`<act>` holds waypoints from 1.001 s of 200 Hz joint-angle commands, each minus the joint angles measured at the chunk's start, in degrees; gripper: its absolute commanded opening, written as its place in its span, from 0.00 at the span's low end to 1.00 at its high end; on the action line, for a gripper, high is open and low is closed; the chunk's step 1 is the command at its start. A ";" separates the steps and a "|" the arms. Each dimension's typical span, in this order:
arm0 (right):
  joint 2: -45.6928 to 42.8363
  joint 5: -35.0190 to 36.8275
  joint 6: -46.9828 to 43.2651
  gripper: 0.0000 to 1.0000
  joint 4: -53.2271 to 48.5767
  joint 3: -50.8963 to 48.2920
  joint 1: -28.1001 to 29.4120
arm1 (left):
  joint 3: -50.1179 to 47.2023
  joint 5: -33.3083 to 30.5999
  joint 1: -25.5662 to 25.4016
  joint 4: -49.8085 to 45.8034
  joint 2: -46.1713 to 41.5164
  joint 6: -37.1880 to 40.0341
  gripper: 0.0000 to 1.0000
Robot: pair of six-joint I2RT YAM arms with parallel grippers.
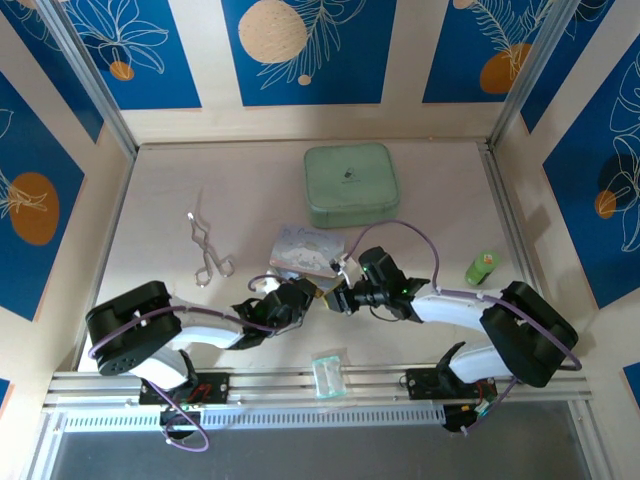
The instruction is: Unlock a padlock with a key
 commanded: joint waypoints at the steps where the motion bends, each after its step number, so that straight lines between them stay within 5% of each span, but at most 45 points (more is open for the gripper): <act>1: -2.19 4.53 1.77 0.26 -0.41 -1.13 -1.74 | -0.67 1.18 -0.75 0.34 -1.53 0.45 0.00; 63: -8.09 6.89 2.85 0.42 -3.53 -2.11 -1.74 | -0.37 1.15 -0.83 -0.99 -1.50 0.95 0.00; 104: -10.90 12.05 10.81 0.62 -11.96 2.61 -1.72 | 1.43 3.93 -0.65 -7.54 -1.50 5.75 0.00; 161: -5.70 17.63 14.75 0.69 -22.84 11.73 -2.83 | 4.34 7.46 0.05 -18.70 -0.59 17.57 0.00; 200: 2.05 12.52 16.11 0.68 -24.12 16.75 -3.81 | 5.33 8.25 0.52 -25.98 -2.22 23.62 0.00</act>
